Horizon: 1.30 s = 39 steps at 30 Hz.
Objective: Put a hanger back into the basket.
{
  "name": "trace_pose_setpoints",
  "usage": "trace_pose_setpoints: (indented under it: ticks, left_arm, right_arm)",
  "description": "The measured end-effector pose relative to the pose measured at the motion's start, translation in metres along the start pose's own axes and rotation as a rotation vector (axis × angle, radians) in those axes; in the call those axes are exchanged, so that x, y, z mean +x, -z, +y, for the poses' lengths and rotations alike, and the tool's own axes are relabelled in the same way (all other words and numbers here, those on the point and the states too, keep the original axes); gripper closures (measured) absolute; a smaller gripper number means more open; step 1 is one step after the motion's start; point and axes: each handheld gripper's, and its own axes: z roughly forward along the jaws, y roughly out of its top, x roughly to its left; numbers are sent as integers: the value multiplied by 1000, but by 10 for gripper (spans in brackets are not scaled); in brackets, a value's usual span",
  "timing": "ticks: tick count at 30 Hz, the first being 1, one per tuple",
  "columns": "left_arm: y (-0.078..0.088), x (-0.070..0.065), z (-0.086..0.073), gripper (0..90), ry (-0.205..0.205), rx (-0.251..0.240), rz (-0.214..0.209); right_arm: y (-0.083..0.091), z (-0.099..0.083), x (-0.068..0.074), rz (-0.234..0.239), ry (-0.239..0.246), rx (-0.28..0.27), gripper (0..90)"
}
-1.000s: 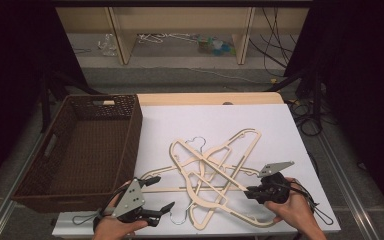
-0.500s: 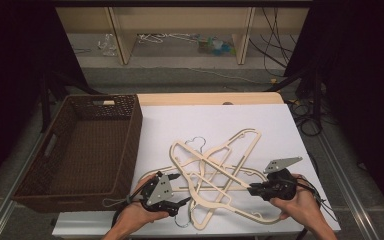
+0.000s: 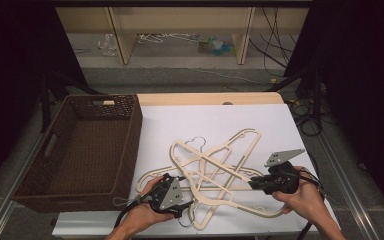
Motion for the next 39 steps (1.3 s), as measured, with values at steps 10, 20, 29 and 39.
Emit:
trace_pose_setpoints:
  ticks: [10,20,29,39]
  left_arm:
    - [-13,-8,12,255,-92,34,16]
    - [-18,-13,23,260,-203,59,45]
    - [-17,-17,27,386,-373,38,9]
    - [-10,-18,31,578,-441,9,-72]
  right_arm:
    - [8,2,-2,3,-10,6,808]
    - [8,-1,-7,29,-9,3,809]
    - [4,-7,-15,65,-9,29,804]
    - [-3,-18,-28,114,-28,41,800]
